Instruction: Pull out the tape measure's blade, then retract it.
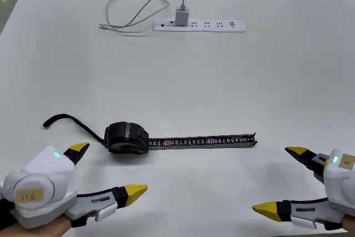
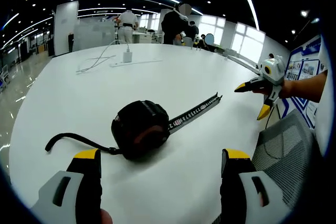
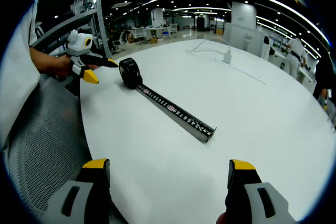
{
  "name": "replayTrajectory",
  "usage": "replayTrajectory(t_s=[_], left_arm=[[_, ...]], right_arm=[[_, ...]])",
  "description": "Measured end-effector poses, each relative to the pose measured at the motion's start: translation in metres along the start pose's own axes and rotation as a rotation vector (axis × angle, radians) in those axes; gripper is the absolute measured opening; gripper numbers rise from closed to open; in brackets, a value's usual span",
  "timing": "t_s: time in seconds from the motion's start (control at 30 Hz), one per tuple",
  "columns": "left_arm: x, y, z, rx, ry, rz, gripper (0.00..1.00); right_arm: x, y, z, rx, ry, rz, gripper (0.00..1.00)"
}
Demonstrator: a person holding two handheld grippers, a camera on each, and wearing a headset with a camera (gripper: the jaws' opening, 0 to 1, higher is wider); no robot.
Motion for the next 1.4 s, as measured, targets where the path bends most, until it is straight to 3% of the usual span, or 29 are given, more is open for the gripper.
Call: replayTrajectory(t_s=[0.3,0.6,0.7,0.87,0.97,1.03,1.17,1.4], left_arm=[[0.003,-0.002,-0.019,-0.015,-0.008,0.014,0.9],[0.002,-0.008,-0.025,-0.008,-0.013,0.035,0.9],[0.006,-0.006,-0.026,0.02,-0.037,0.081,0.9],[0.008,-0.011,-0.03,0.057,-0.047,0.101,0.92],[0.008,-0.013,-0.032,0.103,-0.044,0.1,0.93],[0.009,-0.014,-0.033,0.141,-0.06,0.134,0.93],[0.011,-0.015,-0.037,0.175,-0.07,0.156,0.94],[0.013,-0.007,-0.04,0.223,-0.077,0.181,0.87]], right_arm=[[0.001,-0.004,0.0,-0.003,-0.015,-0.02,0.91],[0.002,-0.004,0.0,0.001,-0.016,-0.021,0.89],[0.001,-0.004,-0.001,0.002,-0.012,-0.025,0.89],[0.002,-0.005,-0.002,-0.002,-0.015,-0.022,0.89],[0.003,-0.006,-0.002,0.006,-0.016,-0.027,0.84],[0.004,-0.007,-0.003,0.008,-0.013,-0.022,0.83],[0.005,-0.01,-0.005,0.012,-0.009,-0.008,0.78],[0.009,-0.017,-0.008,0.022,-0.005,0.016,0.73]])
Point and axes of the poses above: the centre of the closed fingertips' face, and the gripper's own axes: z roughly backward along the fingers, y roughly to its left, x roughly out of its top, the point moved 5 cm from there along z, roughly backward along the fingers, and after that the axes turned 3 degrees about -y, right-handed, at the moved point
